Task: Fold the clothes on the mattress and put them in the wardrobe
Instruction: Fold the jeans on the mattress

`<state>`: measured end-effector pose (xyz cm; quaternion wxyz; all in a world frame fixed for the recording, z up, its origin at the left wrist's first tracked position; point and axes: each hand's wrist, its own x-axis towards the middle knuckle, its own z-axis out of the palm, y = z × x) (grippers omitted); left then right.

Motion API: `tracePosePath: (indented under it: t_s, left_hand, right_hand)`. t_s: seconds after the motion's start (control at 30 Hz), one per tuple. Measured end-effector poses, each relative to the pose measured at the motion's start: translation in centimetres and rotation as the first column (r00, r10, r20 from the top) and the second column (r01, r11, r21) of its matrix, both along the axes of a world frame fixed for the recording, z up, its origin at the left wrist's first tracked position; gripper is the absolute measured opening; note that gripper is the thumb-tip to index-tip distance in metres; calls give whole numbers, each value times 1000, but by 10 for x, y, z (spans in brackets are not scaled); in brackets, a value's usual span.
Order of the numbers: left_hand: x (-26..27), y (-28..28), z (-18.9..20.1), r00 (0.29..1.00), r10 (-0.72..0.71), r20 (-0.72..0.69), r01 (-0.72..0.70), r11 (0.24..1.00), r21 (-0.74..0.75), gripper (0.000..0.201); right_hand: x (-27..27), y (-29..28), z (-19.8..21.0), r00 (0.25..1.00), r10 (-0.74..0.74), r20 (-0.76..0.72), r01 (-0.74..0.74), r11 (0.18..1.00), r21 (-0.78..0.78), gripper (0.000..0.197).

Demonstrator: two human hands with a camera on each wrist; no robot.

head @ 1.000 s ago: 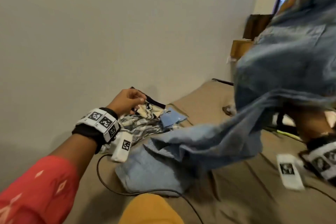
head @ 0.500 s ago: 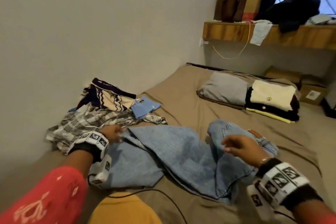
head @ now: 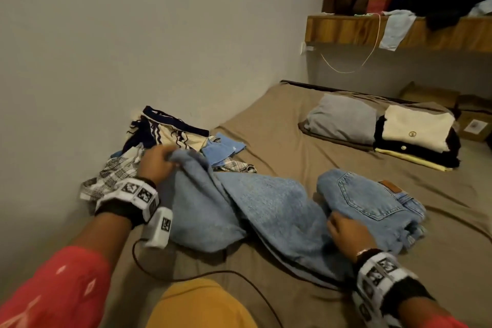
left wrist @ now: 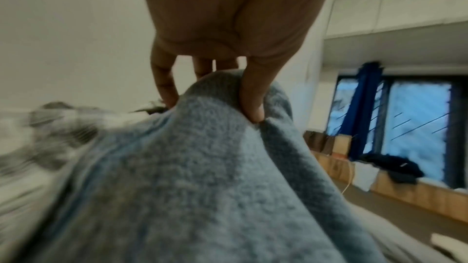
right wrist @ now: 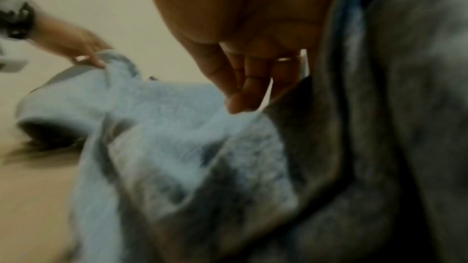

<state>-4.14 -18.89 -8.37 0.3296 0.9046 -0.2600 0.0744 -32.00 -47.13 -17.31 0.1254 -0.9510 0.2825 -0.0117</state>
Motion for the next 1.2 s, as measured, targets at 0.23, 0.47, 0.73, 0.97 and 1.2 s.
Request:
tracePosePath:
  t_s: [0.23,0.47,0.73,0.97,1.2]
  left_hand:
    - [8,-21,111,927,41,372,-2,994,-106,19]
    - [-64,-107,43,895,-442,-53,417,790,449,44]
    - [-198,-224,-11,692,-702,-168,713,701,13,47]
    - [-219,-248,-33,728,-666,-165,686,700,200,49]
    - [-199,-217,-59,541,-730,-418,680,672,-293,90]
  right_hand:
    - [-59,-34,13,811,358,-463,-362,928,82,134]
    - [-88,-54,-3,594,-401,697,349,910,226,15]
    - [-64,-46,-6,674,-568,471,29,658,752,46]
    - [-63,25,-27,880,265,394,-296,955,17,28]
    - [-87,-7,-19,542,-581,607,-191,619,762,68]
